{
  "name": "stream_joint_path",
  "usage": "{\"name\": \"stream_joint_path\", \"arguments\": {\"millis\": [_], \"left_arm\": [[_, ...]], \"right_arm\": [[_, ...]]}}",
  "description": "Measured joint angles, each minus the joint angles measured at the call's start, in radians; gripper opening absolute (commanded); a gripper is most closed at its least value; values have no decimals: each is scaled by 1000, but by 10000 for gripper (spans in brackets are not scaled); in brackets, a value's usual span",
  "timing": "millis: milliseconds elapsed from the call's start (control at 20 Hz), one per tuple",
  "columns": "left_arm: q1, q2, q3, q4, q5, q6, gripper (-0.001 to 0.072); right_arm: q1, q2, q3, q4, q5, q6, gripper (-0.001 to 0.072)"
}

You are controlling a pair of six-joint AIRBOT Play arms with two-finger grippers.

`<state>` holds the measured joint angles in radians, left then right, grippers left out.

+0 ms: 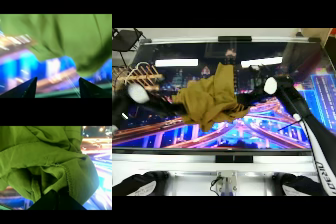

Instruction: Fold the shirts.

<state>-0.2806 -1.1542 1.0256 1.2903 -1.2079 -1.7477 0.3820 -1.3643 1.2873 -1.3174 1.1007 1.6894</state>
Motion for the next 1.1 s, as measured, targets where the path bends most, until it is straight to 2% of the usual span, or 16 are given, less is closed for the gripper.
{"name": "stream_joint_path", "arguments": {"millis": [200, 350, 450, 500, 550, 700, 800, 950, 1100], "left_arm": [[-203, 32, -255, -74, 272, -101, 621], [-261, 8, -323, -91, 455, -146, 620], [-280, -23, -343, -96, 538, -161, 580], [-285, -40, -348, -98, 571, -165, 342], [-287, -58, -353, -97, 604, -169, 48], [-271, -77, -346, -90, 658, -156, 54], [-226, -50, -299, -65, 644, -108, 54], [-126, 44, -144, -43, 498, 14, 54], [-42, 153, 84, -51, 318, 87, 54]], "right_arm": [[0, 0, 0, 1, 0, -3, 59], [0, 0, 0, 1, 6, -15, 59], [0, 0, 0, 1, 13, -22, 59], [0, 0, 0, 1, 16, -26, 59], [0, 0, 0, 0, 17, -30, 58], [-2, 3, 3, -16, 21, -56, 59], [-18, 17, 22, -39, 28, -69, 59], [-67, 69, 103, -60, 38, -89, 59], [-125, 148, 235, -73, 42, -130, 59]]}}
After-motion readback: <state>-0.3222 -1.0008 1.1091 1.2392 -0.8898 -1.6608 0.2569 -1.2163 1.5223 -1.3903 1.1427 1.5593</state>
